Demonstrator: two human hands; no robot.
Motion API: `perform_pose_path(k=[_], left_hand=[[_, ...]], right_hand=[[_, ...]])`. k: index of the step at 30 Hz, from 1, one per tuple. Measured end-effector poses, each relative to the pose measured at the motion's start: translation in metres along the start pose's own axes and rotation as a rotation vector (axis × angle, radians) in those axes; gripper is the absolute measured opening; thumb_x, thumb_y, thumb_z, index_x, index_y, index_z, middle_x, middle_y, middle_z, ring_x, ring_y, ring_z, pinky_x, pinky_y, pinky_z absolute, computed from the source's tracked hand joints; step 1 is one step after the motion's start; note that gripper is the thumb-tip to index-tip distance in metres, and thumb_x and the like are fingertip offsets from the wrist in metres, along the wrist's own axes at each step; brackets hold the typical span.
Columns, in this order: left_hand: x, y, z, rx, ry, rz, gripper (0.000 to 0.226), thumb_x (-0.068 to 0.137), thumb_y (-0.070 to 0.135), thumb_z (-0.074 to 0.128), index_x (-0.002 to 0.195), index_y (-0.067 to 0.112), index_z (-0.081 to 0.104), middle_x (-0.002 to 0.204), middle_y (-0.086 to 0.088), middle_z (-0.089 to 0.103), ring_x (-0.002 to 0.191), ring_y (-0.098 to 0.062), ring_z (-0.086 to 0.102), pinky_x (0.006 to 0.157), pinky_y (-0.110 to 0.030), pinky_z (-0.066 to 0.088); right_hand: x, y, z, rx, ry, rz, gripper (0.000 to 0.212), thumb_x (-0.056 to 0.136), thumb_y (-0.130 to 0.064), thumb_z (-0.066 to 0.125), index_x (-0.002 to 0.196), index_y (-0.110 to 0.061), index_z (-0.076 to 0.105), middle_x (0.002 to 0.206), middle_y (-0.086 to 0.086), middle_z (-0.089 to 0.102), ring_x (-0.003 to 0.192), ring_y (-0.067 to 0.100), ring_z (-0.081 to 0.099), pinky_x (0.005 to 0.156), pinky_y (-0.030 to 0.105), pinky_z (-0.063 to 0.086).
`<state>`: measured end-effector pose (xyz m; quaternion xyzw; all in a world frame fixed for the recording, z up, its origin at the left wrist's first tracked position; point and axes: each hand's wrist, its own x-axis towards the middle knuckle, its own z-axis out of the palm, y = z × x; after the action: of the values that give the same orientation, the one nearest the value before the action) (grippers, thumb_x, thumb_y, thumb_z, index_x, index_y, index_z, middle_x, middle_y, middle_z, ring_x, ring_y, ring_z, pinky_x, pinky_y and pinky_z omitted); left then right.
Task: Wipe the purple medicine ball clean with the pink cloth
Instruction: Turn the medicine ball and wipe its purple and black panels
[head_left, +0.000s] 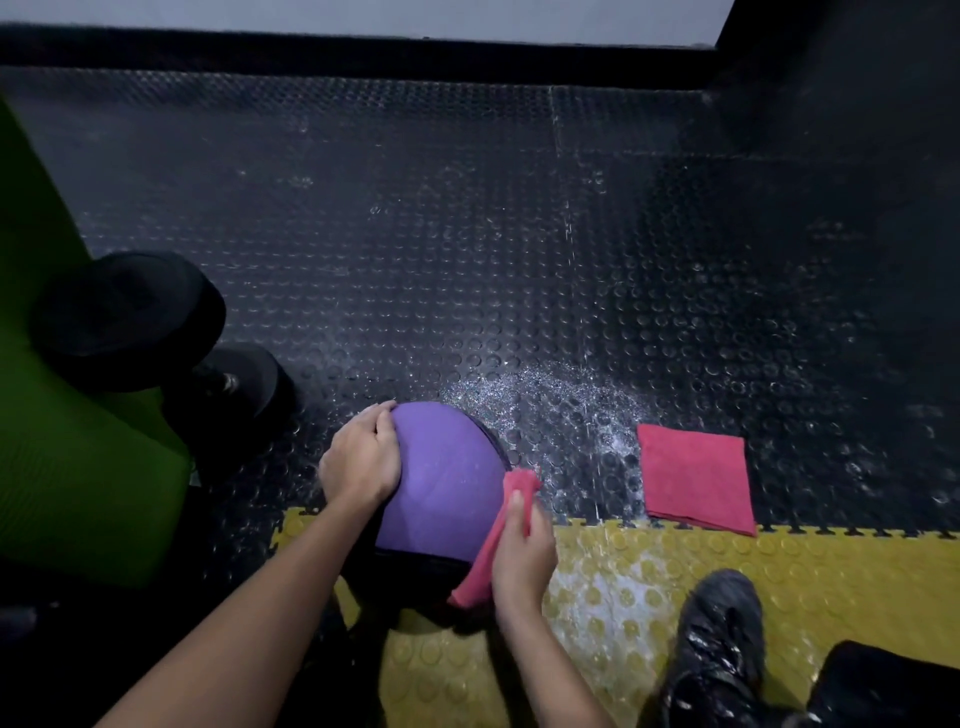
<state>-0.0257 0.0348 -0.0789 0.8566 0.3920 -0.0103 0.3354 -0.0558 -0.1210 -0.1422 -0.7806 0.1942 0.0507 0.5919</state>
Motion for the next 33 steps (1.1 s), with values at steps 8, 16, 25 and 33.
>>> perform_pose_path(k=[8, 16, 25, 33], left_hand=[[0.003, 0.002, 0.002, -0.060, 0.048, -0.208, 0.043, 0.098, 0.032, 0.025, 0.134, 0.033, 0.049, 0.140, -0.002, 0.049, 0.127, -0.029, 0.044, 0.105, -0.041, 0.030], [-0.008, 0.003, 0.005, -0.082, 0.113, -0.238, 0.043, 0.098, 0.031, 0.025, 0.134, 0.032, 0.049, 0.140, -0.001, 0.050, 0.128, -0.028, 0.043, 0.107, -0.045, 0.029], [-0.013, 0.003, 0.007, -0.093, 0.120, -0.267, 0.045, 0.099, 0.030, 0.023, 0.137, 0.031, 0.045, 0.143, -0.002, 0.046, 0.131, -0.029, 0.039, 0.108, -0.047, 0.024], [-0.015, 0.008, 0.010, -0.062, 0.119, -0.257, 0.045, 0.099, 0.031, 0.023, 0.140, 0.029, 0.043, 0.147, 0.000, 0.041, 0.136, -0.027, 0.033, 0.111, -0.050, 0.022]], right_hand=[[0.005, -0.044, 0.023, -0.290, -0.222, -0.710, 0.028, 0.085, -0.042, 0.048, 0.105, -0.034, 0.066, 0.121, -0.009, 0.057, 0.117, 0.008, 0.038, 0.101, 0.019, 0.028], [0.008, -0.026, 0.003, -0.123, -0.059, -0.002, 0.028, 0.093, -0.027, 0.049, 0.116, -0.020, 0.063, 0.124, 0.004, 0.058, 0.113, 0.020, 0.050, 0.091, 0.023, 0.033], [0.028, -0.028, -0.001, -0.109, -0.188, 0.021, 0.032, 0.094, -0.037, 0.044, 0.116, -0.022, 0.061, 0.119, -0.002, 0.058, 0.106, 0.015, 0.054, 0.084, 0.025, 0.039], [0.004, -0.057, 0.018, -0.357, -0.239, -0.481, 0.043, 0.084, -0.054, 0.036, 0.113, -0.037, 0.062, 0.127, -0.013, 0.049, 0.113, 0.014, 0.039, 0.100, 0.029, 0.032]])
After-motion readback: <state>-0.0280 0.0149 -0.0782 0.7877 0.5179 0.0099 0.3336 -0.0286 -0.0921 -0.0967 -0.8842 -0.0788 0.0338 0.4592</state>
